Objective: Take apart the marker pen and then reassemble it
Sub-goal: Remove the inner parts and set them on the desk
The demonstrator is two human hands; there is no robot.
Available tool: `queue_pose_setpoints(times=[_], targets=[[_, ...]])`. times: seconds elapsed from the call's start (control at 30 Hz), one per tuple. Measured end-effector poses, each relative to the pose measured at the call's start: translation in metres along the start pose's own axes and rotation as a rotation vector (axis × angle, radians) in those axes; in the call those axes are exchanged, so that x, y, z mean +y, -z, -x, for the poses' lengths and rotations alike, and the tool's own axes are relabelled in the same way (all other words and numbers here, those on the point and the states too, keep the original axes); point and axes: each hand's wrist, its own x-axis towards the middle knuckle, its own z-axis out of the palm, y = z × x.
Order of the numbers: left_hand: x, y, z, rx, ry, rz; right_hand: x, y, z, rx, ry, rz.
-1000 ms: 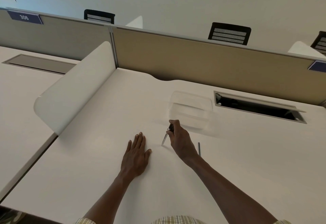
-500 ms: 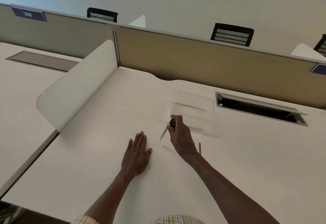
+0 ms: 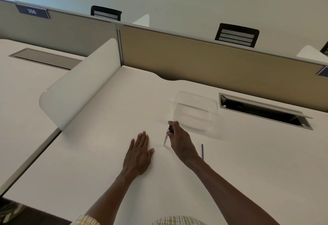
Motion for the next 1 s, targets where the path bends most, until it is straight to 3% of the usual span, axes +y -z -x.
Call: queue_pose_setpoints(times=[0.53, 0.87, 1.0], targets=[[-0.001, -0.001, 0.000, -0.005, 0.001, -0.014, -0.001, -0.001, 0.001, 0.008, -0.012, 0.001], [-0.001, 0.000, 0.000, -0.002, 0.001, -0.013, -0.019, 0.016, -0.025, 0.226, 0.053, -0.056], [-0.001, -0.001, 0.000, -0.006, 0.001, -0.014, -0.013, 0.007, -0.013, 0.096, 0.093, 0.002]])
